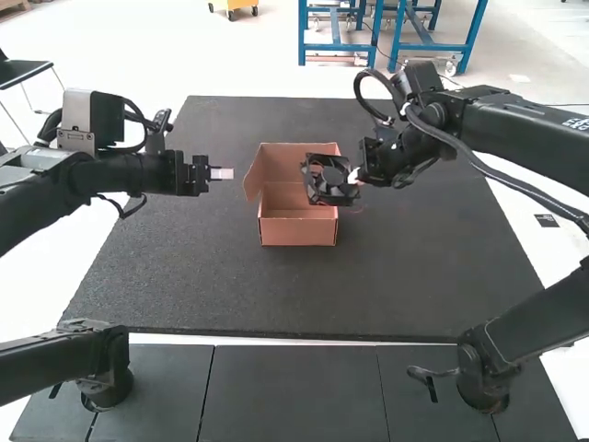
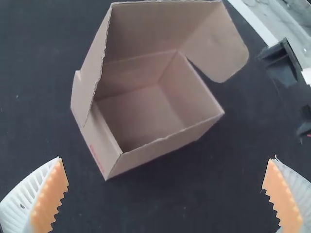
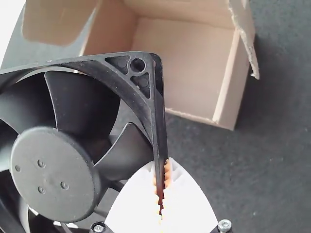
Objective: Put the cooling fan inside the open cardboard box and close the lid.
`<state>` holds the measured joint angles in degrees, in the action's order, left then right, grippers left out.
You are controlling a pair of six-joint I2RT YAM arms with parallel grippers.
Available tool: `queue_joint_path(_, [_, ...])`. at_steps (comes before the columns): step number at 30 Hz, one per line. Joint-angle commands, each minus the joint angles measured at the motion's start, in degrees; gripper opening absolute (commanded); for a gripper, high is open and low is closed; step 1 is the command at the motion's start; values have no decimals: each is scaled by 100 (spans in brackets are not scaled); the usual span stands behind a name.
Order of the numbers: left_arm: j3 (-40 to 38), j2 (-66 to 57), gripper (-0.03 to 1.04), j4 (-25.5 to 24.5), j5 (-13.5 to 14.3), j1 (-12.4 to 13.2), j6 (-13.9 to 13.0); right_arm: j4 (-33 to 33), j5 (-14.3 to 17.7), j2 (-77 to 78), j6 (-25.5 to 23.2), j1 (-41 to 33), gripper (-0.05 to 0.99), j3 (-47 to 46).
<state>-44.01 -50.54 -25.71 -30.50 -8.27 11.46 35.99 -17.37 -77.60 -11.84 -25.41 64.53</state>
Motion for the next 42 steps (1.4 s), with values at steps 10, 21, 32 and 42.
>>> queue_joint_path(10, [-55, 106, 95, 181, -88, 10, 233, -268, -303, -730, 67, -509, -3, 552])
queue_joint_path(21, [-73, 124, 95, 181, -88, 19, 339, -320, -382, -1582, 226, -544, -3, 1193])
queue_joint_path(32, [-134, 150, 95, 172, -79, 19, 348, -347, -390, -2171, 252, -535, -3, 1589])
queue_joint_path(42, [-196, 194, 95, 154, -79, 19, 383, -470, -179, -2655, 313, -491, -3, 1791])
